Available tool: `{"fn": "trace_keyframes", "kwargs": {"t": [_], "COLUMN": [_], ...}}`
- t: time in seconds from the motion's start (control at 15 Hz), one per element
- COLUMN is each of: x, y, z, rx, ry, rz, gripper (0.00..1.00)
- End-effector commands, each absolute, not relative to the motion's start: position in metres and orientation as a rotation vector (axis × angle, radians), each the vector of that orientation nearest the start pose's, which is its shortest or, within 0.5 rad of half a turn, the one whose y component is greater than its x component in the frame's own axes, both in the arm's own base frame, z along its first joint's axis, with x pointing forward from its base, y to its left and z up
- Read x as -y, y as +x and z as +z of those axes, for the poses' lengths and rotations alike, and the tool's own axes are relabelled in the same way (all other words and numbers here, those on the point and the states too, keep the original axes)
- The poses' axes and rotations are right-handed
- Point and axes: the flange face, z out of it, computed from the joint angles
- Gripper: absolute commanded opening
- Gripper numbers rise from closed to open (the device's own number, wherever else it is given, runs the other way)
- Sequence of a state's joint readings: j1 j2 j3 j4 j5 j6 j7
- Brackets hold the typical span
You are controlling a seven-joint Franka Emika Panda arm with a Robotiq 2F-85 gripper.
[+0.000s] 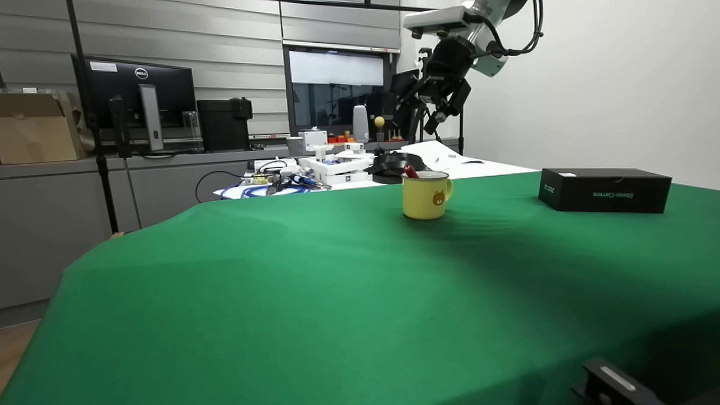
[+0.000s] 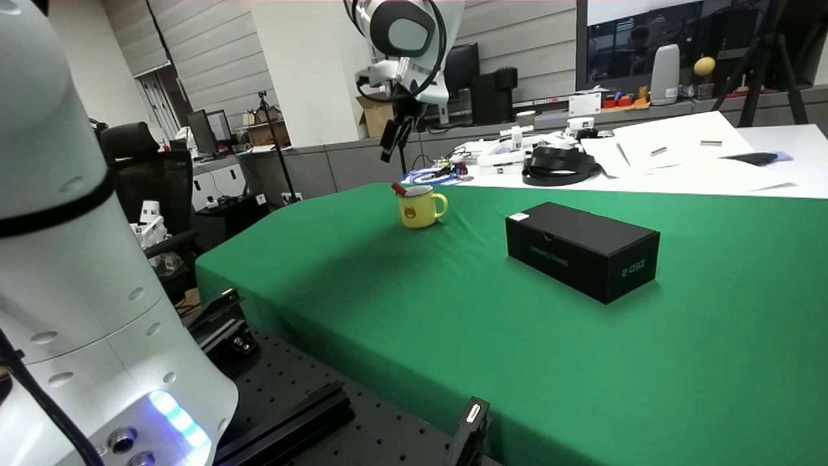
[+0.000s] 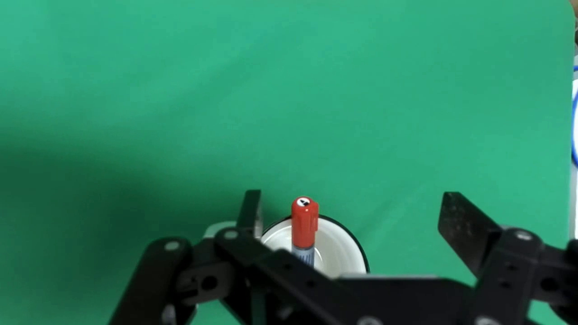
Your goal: Remove the marker from the cup and put it on the table then put it back in the cup
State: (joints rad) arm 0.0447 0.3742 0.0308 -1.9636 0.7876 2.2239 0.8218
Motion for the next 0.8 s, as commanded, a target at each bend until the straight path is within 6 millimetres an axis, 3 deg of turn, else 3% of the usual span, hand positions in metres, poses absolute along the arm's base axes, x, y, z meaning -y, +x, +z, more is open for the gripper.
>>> {"fn": "trace_keyframes", "kwargs": {"t": [0.0, 0.47, 0.73], "x": [-0.067, -0.067, -0.061], "y": [0.605, 0.605, 0.603], "z": [0.281, 0.281, 0.264], "rx": [-1.555, -1.555, -1.597], "ry": [-2.089, -2.088, -2.066], "rz": [0.484, 0.485, 0.53], "gripper": [1.0, 1.0, 1.0]}}
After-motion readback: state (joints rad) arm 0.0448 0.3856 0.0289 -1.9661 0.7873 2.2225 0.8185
